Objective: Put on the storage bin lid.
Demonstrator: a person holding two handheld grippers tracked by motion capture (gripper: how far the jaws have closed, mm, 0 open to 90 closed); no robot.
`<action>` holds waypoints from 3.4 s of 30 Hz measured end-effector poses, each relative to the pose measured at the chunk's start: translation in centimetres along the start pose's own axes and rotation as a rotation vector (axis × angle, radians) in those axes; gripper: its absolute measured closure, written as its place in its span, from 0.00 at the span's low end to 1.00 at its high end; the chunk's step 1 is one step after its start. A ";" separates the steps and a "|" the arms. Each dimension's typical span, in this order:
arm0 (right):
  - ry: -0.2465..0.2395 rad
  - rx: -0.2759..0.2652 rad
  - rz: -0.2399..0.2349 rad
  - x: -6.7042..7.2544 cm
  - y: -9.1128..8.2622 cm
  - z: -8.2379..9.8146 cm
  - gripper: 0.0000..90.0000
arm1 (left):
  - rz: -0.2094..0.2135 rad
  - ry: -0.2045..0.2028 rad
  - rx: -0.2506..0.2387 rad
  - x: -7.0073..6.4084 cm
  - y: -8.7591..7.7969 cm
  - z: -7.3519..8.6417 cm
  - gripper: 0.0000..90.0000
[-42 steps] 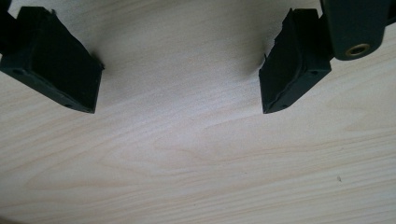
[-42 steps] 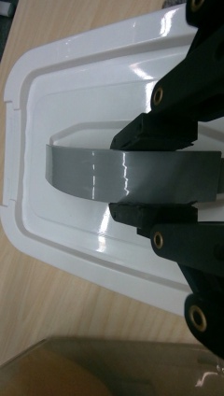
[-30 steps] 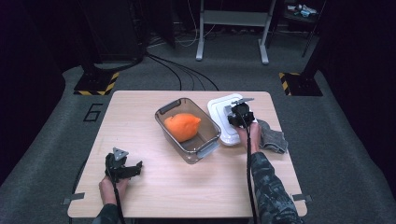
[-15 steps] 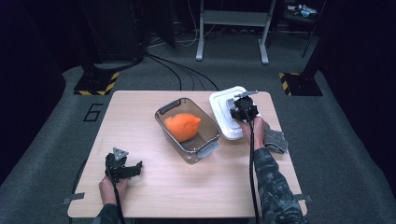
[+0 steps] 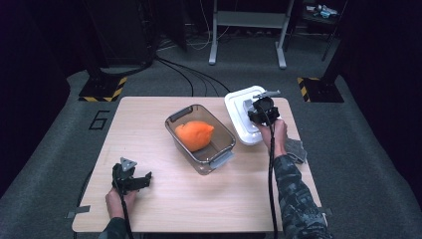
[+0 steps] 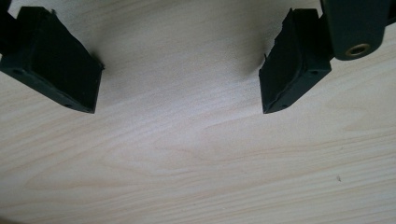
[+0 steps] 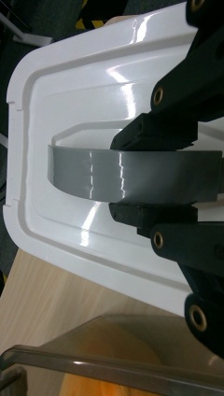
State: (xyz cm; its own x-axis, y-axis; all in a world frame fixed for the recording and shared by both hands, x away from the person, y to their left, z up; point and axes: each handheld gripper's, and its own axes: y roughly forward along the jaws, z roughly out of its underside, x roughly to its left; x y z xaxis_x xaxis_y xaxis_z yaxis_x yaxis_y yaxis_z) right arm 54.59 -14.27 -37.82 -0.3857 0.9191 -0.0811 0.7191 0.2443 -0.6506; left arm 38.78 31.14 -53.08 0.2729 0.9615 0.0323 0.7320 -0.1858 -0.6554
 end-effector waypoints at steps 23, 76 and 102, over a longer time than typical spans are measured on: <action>-0.037 -0.054 -0.071 1.6 -3.9 -2.7 0.75 | -0.001 -0.001 0.005 0.0 0.0 0.0 0.14; -0.145 -0.005 -0.352 12.8 -2.3 -3.6 0.75 | 0.002 0.010 0.018 0.3 -0.1 0.0 0.15; -0.173 0.070 -0.397 15.0 -0.3 -2.2 0.67 | 0.000 0.000 0.010 0.2 0.0 0.0 0.15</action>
State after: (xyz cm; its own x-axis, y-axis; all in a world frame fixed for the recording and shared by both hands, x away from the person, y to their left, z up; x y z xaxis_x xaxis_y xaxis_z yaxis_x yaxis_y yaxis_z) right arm 49.91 0.10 -37.19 -0.7194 0.6916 0.0643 0.4570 0.5411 -0.7059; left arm 38.83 31.35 -53.02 0.2732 0.9614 0.0319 0.7256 -0.1842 -0.6630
